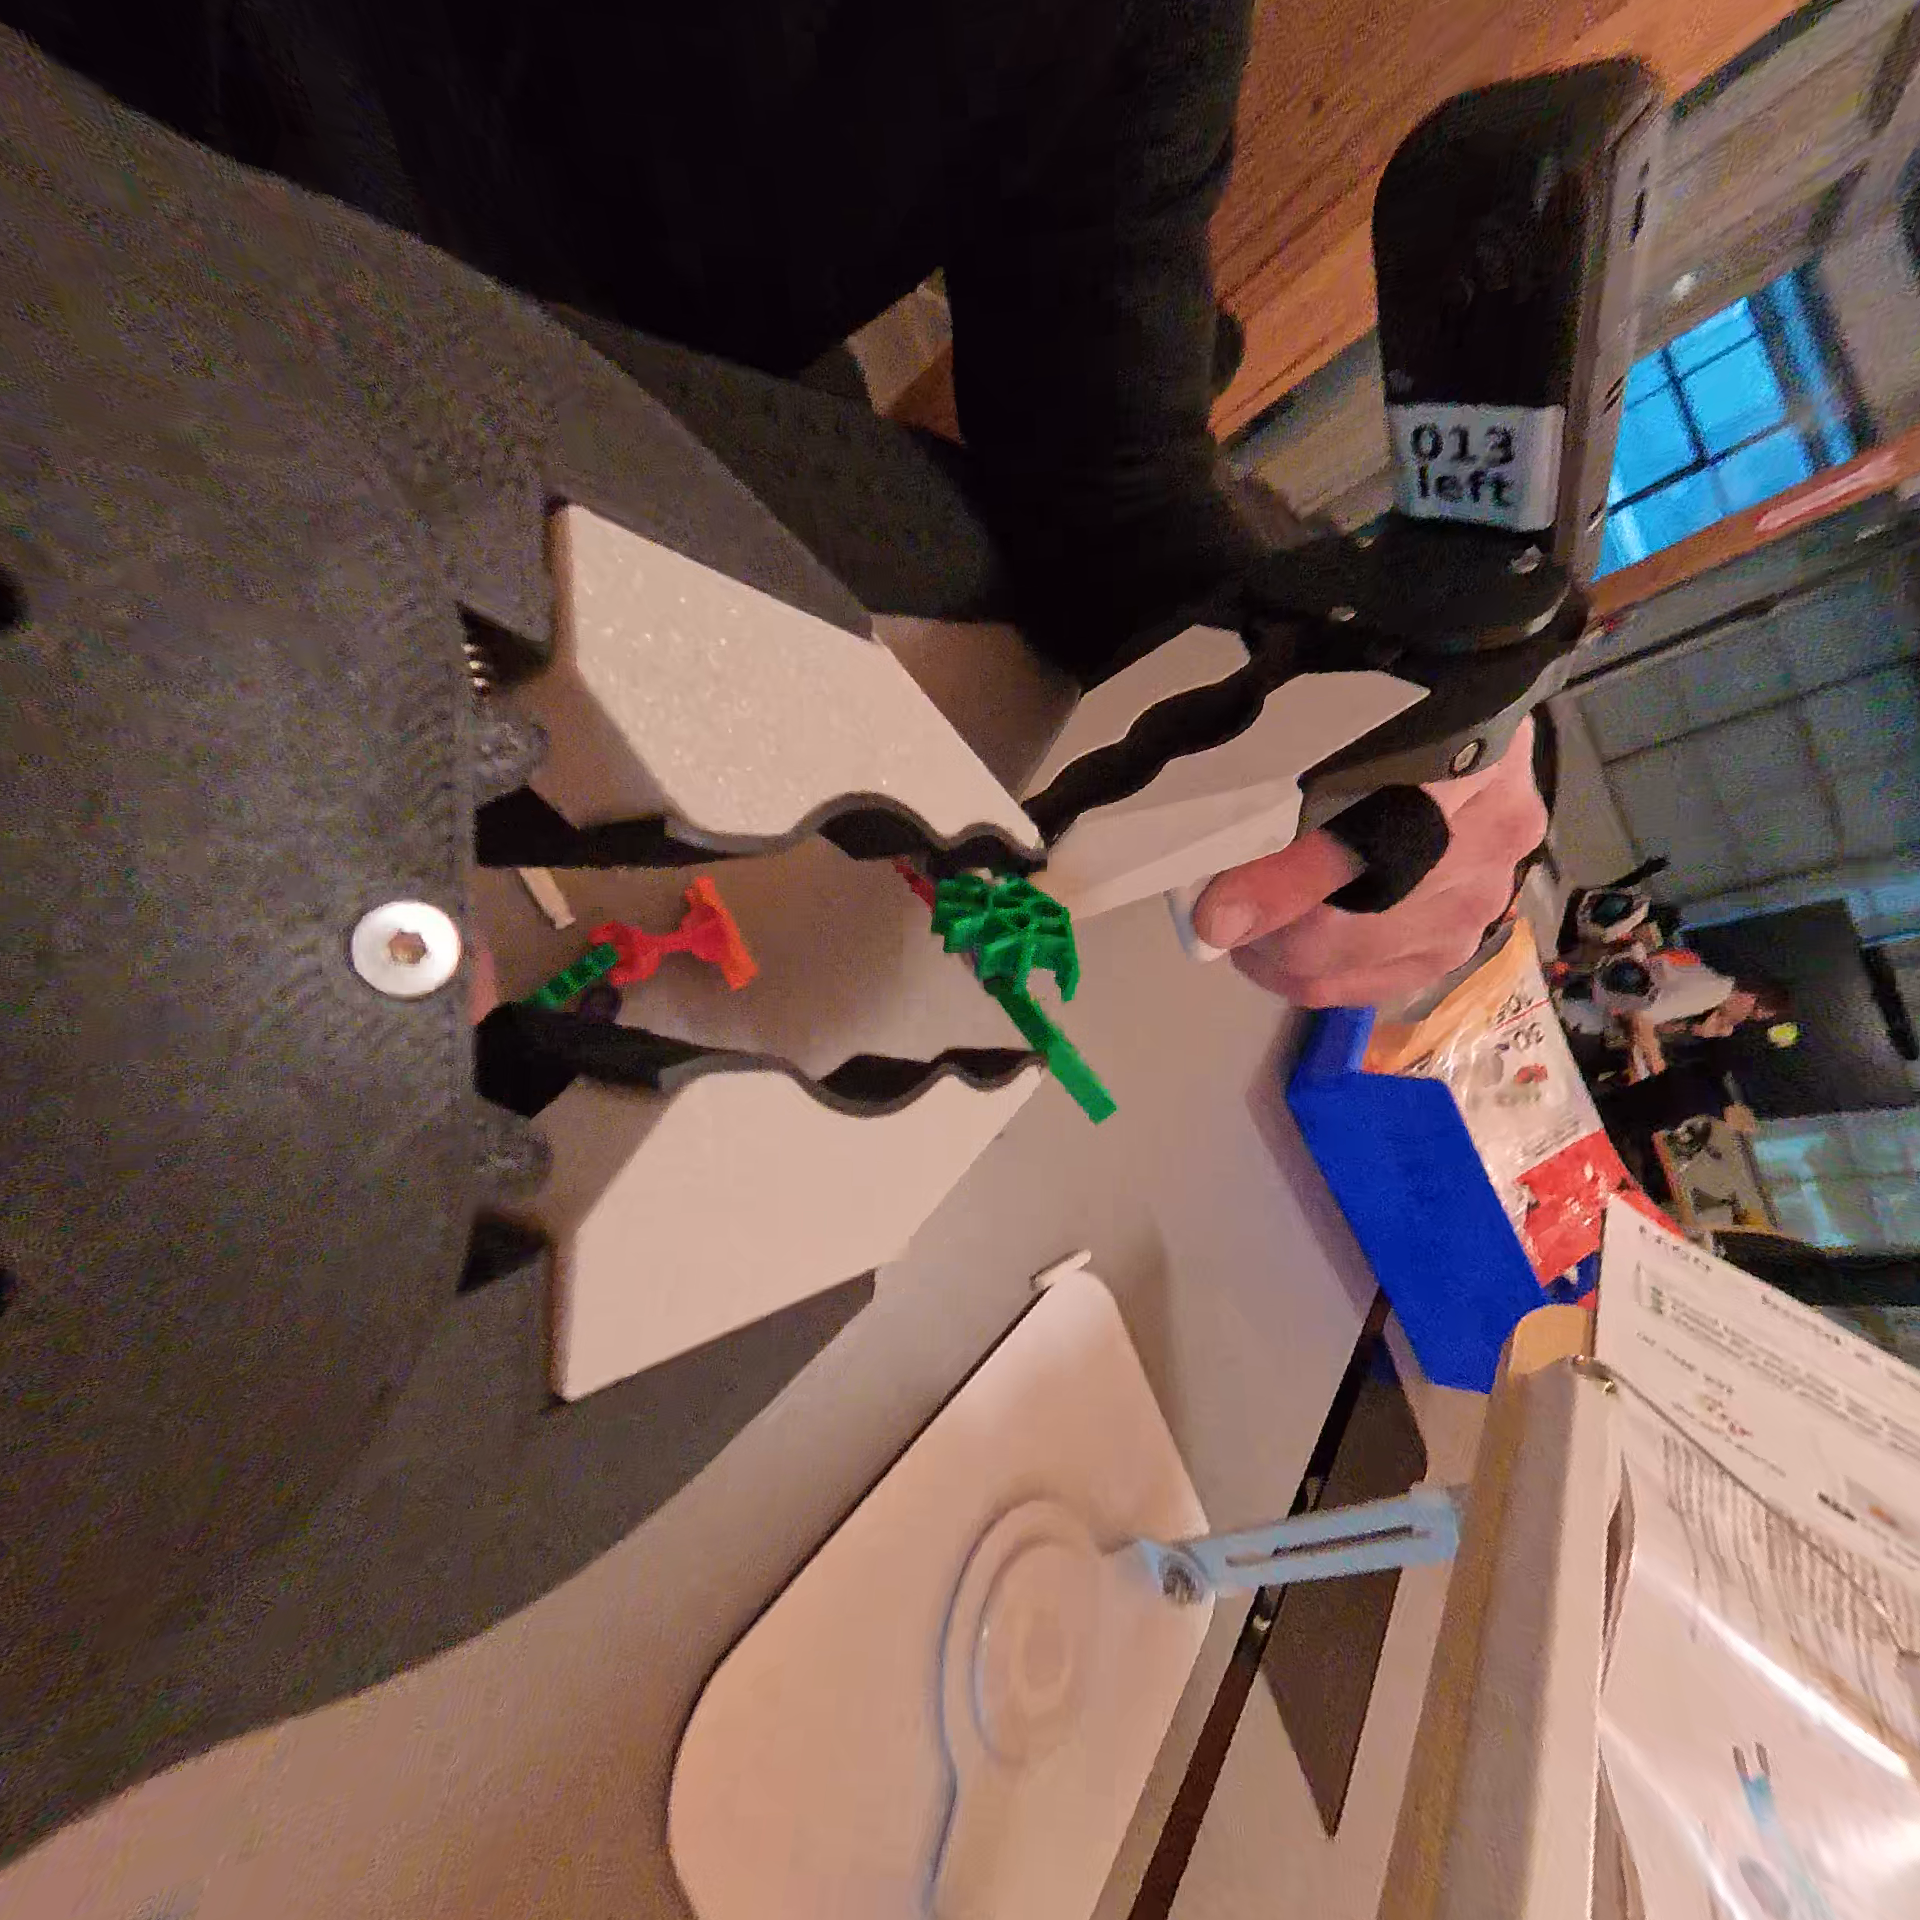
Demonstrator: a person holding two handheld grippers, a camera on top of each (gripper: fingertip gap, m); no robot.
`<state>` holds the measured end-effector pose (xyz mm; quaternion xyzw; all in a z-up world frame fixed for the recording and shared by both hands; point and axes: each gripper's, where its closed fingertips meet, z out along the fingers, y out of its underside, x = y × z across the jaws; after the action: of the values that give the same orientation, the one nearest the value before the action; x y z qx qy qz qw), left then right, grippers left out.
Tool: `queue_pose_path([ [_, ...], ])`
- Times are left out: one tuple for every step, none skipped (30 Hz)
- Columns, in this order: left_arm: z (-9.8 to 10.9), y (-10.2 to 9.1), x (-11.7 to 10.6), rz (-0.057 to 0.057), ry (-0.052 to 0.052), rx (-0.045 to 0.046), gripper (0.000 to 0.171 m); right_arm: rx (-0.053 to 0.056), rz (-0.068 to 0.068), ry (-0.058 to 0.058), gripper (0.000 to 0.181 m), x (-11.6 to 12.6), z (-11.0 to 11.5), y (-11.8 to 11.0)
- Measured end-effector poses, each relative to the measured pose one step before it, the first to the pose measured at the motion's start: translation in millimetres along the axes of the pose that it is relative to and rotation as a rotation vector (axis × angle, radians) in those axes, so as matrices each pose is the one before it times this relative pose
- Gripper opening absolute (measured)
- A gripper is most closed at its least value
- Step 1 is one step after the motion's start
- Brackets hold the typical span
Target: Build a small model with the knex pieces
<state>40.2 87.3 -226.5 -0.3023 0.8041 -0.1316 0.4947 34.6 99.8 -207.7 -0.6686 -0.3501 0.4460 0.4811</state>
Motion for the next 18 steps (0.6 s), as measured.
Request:
queue_pose_path([
  [0.57, -0.57, -1.58, 0.0072, -0.014, -0.00067, 0.004, 0.0303, -0.0085, -0.0273, 0.017, -5.14, -0.32, -4.45],
  [0.86, -0.33, -0.85, -0.0018, -0.0058, 0.00468, 0.004, 0.0185, -0.0132, -0.0122, 0.01, -3.39, 0.46, -2.97],
  [0.6, -0.26, -1.36, -0.0088, -0.0057, 0.00804, 0.003, 0.0105, -0.0226, 0.0042, 0.007, -1.43, 0.36, -1.91],
  [0.65, 1.71, -4.29, -0.0057, -0.0242, 0.00104, 0.005, 0.0079, -0.0268, 0.0195, 0.004, 0.62, -0.12, -1.86],
  [0.62, 1.24, -4.21, -0.0185, -0.0201, 0.00804, 0.006, 0.0047, -0.014, 0.0194, 0.003, 1.39, -0.65, -1.8],
  [-0.38, -0.51, -2.26, -0.0344, 0.0, 0.02086, 0.007, 0.0119, 0.0004, 0.0084, 0.003, 0.77, -1.36, -2.78],
  [-1.07, -2.42, -4.22, -0.0334, -0.0122, 0.03212, 0.007, 0.0238, 0.006, 0.0015, 0.003, 0.5, -2.28, -4.36],
  [-0.96, -2.9, -2.35, -0.0327, -0.0021, 0.03145, 0.012, 0.0211, 0.0093, -0.0033, 0.003, -0.01, -2.38, -4.15],
  [-0.15, -1.22, -0.42, -0.0198, 0.0057, 0.01192, 0.028, 0.0181, 0.0081, -0.0068, 0.003, -0.66, -2.23, -3.68],
  [1.03, 0.06, -4.29, 0.0095, -0.031, -0.00323, 0.043, 0.0183, 0.0027, 0.0014, 0.003, 0.35, -2.28, -3.58],
  [0.94, -2.12, -1.28, 0.0166, -0.0202, 0.00869, 0.058, 0.0136, 0.0038, 0.0095, 0.003, 1.79, -2.12, -2.95],
  [1.75, -1.24, -0.9, 0.0148, -0.0199, -0.00163, 0.07, 0.0126, 0.0145, 0.0, 0.003, 0.81, -1.76, -2.67],
  [2.56, -0.45, -1.65, 0.0216, -0.029, -0.00946, 0.083, 0.0186, 0.0211, -0.0071, 0.003, -0.05, -1.5, -3.11],
  [3.05, -0.03, -1.41, 0.0278, -0.0297, -0.01176, 0.085, 0.0178, 0.0175, -0.0068, 0.003, -0.83, -0.64, -2.57],
  [3.61, -0.4, -1.31, 0.0371, -0.0373, -0.0064, 0.084, 0.0089, 0.0125, -0.0098, 0.003, -2.07, 0.39, -0.91],
  [4.18, 0.36, -1.29, 0.0395, -0.042, -0.00781, 0.08, 0.0058, 0.0081, -0.0046, 0.003, -1.69, 0.93, -0.53],
  [3.78, 0.52, -0.49, 0.0248, -0.0331, -0.00479, 0.076, 0.0071, 0.0053, 0.0008, 0.003, -0.89, 1.01, -0.44],
  [2.96, 0.35, -2.52, 0.0111, -0.0382, -0.00187, 0.07, 0.0053, 0.006, -0.0018, 0.003, -0.82, 0.98, -0.32],
])
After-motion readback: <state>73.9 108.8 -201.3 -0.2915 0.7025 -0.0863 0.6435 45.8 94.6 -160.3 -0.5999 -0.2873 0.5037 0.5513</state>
